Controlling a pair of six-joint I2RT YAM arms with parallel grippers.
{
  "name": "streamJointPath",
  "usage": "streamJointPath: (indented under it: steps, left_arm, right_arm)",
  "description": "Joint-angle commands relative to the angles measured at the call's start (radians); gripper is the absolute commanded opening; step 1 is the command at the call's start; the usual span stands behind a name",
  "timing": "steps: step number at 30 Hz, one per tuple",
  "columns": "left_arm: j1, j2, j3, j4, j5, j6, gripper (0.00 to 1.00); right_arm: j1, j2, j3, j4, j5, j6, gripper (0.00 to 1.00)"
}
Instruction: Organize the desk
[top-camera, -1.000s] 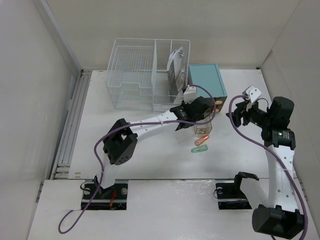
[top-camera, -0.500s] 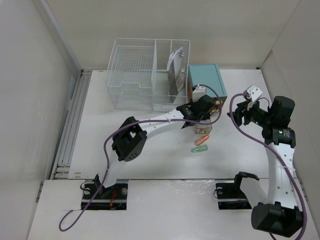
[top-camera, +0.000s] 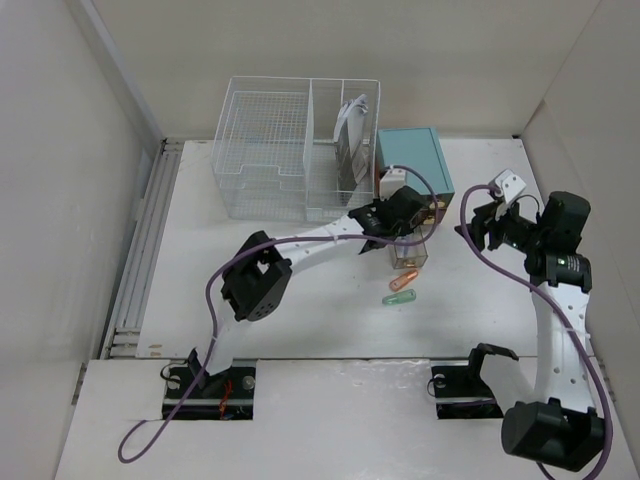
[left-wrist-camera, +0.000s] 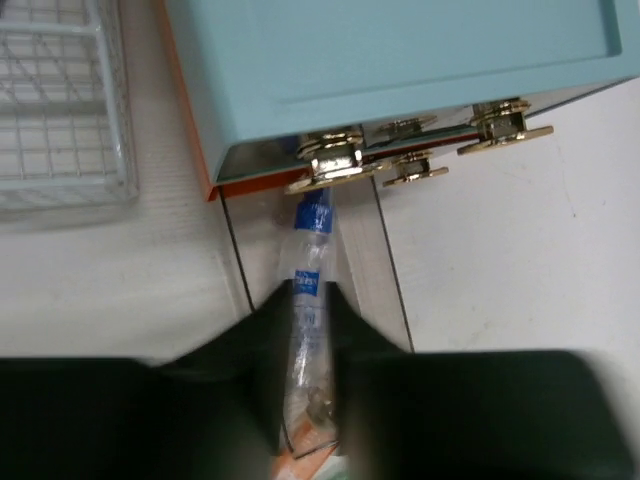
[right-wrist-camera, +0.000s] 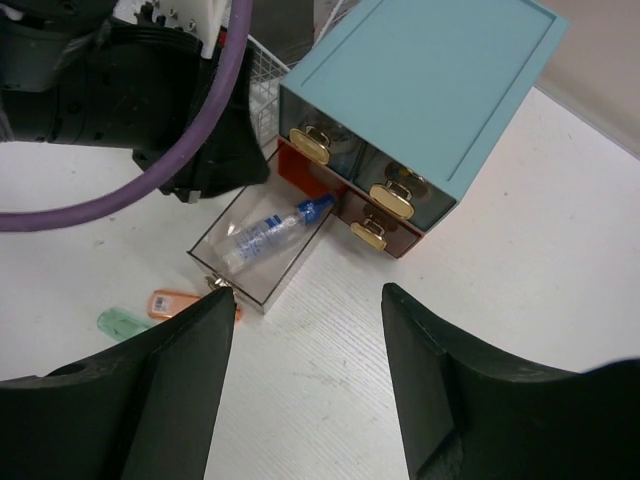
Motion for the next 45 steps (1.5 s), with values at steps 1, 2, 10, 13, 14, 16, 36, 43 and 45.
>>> streamJointPath:
  steps: [1,2,10,13,14,16,36,43,45]
  left_arm:
    - [-0.020,-0.133,-0.049,0.037,-0.060,0.021,0.04]
    - [-0.034,-0.167,-0.064,0.037,-0.060,0.021,0.00]
    - [-0.121,-0.337,-0.416,0.310,0.205,0.053,0.00]
    - [-0.132,-0.321,-0.480,0.352,0.265,0.044,0.00]
    - [-0.141,-0.305,-0.480,0.352,0.286,0.056,0.00]
    - [-0.141,-0.255,-0.471,0.352,0.306,0.068,0.00]
    - [0.020,-0.035,-0.349,0.327,0.250,0.026,0.14]
    - [0.060,-0.005,-0.306,0.336,0.276,0.036,0.15]
    - [0.080,0.006,-0.297,0.347,0.288,0.036,0.15]
  right_arm:
    - [-0.010,-0.004,0.006,0.005,-0.030,-0.010,0.66]
    - [-0.021,-0.004,0.006,0.005,-0.030,-0.010,0.66]
    - [-0.032,0.029,-0.005,0.090,0.129,0.079,0.00]
    - [-0.041,0.084,0.007,0.059,0.074,0.088,0.00]
    - [-0.041,0.124,0.019,0.059,0.041,0.088,0.01]
    - [-0.050,0.160,0.019,0.030,0.002,0.088,0.17]
    - [-0.060,0.377,-0.082,0.410,-0.007,0.585,0.52]
    - [-0.060,0.476,-0.125,0.484,0.002,0.663,0.56]
    - [-0.060,0.500,-0.140,0.527,0.002,0.717,0.56]
